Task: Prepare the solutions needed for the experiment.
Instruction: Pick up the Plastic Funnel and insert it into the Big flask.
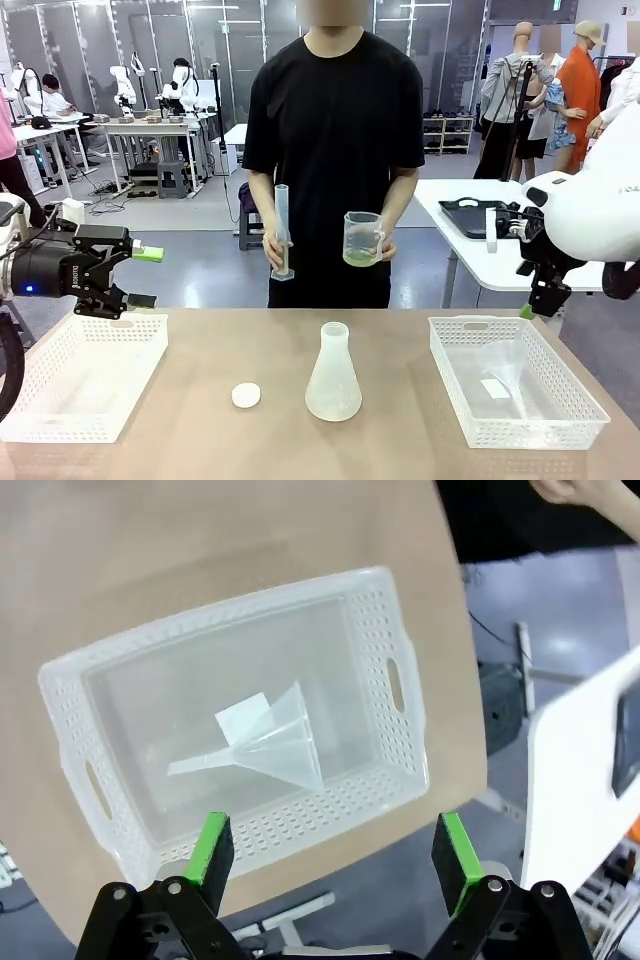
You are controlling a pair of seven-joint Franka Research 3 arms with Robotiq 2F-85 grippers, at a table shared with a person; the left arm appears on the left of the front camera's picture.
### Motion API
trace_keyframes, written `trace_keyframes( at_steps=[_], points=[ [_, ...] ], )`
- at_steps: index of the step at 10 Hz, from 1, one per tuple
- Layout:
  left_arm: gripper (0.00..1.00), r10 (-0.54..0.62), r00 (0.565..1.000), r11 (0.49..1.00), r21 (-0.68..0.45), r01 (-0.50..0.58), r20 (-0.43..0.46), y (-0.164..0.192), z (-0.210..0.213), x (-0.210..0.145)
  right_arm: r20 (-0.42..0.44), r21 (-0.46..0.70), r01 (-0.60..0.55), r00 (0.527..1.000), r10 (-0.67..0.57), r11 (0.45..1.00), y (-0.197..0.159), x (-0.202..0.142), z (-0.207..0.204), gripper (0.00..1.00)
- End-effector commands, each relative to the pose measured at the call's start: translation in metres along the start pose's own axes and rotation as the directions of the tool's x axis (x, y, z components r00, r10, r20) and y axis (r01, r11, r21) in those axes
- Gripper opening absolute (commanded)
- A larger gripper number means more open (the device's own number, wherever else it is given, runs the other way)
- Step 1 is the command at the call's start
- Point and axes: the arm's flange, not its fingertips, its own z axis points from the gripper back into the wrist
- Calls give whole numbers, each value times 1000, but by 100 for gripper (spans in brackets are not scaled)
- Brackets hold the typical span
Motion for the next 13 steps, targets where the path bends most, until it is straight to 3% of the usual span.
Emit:
trace_keyframes(
  at_steps=[1, 6, 13],
  points=[
    [100, 13, 1000, 1000, -25, -13, 8, -3, -2, 0, 6, 73, -95, 995, 95, 993, -20, -2, -16, 100],
    [100, 13, 1000, 1000, -25, -13, 8, -3, -2, 0, -29, 229, -43, 998, 51, 972, -34, -8, -72, 100],
    [100, 13, 1000, 1000, -25, -13, 8, -3, -2, 0, -40, 418, -64, 995, 89, 906, -37, -17, -139, 100]
  ],
)
